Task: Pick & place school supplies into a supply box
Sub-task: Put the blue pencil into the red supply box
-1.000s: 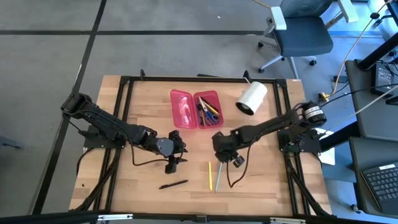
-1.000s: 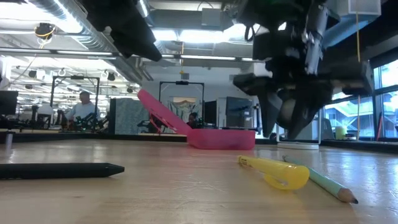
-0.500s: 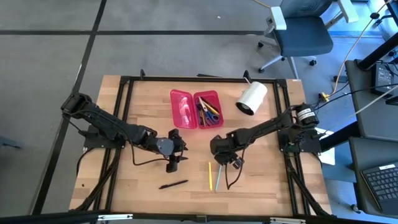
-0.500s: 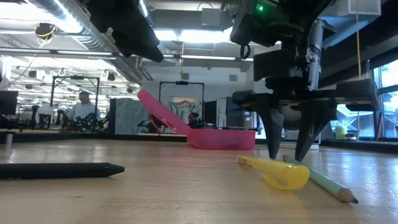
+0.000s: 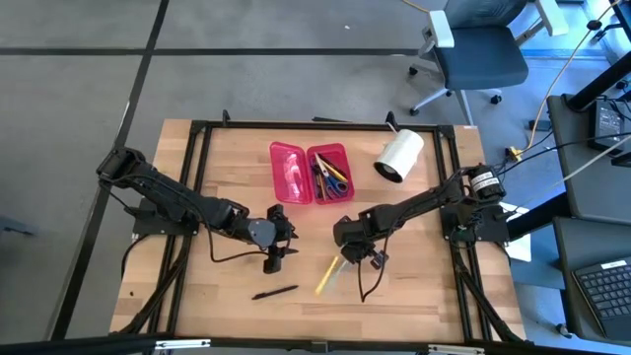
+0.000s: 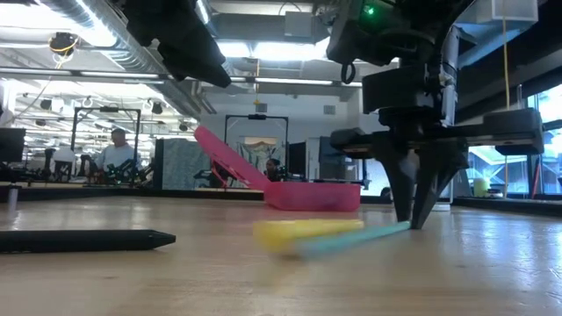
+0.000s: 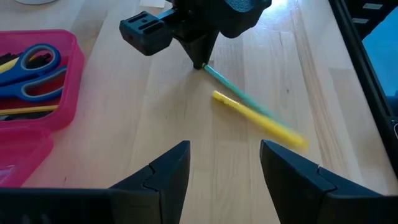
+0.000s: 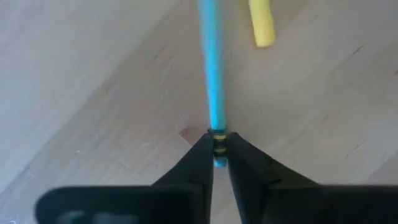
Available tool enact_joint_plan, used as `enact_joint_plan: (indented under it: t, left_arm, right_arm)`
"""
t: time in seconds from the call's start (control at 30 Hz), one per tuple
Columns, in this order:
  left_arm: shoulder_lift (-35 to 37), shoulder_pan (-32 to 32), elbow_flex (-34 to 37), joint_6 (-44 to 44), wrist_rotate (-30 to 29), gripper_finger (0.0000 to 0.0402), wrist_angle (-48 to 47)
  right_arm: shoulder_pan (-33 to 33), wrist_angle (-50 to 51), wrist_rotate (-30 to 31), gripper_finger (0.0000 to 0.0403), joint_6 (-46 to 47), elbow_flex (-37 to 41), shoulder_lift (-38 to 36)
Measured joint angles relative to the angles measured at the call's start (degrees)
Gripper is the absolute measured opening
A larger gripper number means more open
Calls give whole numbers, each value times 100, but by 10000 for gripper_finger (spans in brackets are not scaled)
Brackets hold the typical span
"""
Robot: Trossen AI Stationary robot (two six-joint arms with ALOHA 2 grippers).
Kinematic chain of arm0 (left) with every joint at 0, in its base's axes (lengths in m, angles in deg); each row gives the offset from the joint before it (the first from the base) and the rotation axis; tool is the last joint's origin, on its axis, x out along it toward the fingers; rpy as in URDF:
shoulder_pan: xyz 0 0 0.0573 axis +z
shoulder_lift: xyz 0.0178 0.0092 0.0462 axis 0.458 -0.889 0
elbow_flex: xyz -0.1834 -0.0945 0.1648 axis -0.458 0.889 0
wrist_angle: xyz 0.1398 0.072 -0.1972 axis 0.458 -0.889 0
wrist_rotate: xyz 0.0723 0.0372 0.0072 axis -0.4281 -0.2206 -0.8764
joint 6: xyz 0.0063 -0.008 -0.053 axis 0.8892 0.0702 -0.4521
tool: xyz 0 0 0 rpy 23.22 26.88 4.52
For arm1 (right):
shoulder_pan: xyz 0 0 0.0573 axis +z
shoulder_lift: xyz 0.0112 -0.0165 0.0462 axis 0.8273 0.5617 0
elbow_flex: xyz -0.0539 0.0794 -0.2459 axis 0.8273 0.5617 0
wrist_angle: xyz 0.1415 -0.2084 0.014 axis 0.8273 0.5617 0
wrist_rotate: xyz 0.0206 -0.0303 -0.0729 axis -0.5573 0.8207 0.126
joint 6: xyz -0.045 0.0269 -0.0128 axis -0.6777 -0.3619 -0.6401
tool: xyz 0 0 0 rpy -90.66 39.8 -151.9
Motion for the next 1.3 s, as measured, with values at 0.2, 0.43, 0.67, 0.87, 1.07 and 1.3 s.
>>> enact_joint_plan:
  t: [0.2, 0.43, 0.67, 0.87, 1.07, 1.3]
  left_arm:
    - [0, -1, 0, -15, 2, 185, 0]
    - [0, -2, 0, -13, 0, 185, 0]
    - [0, 0, 0, -11, 0, 187, 0]
    - [0, 0, 0, -10, 2, 186, 0]
    - [0, 0, 0, -9, 2, 185, 0]
    - [0, 0, 0, -225, 549, 186, -2]
  right_arm:
    - [0, 57, 3, 28, 165, 0, 0]
    - [-2, 141, 13, 23, 604, 0, -2]
    - [-9, 217, -213, 22, 614, 30, -226]
    - [-2, 472, -388, 22, 636, 60, -663]
    - [-70, 551, -418, 23, 1086, 49, -1033]
    - [-405, 1126, -152, 23, 2201, 44, -1617]
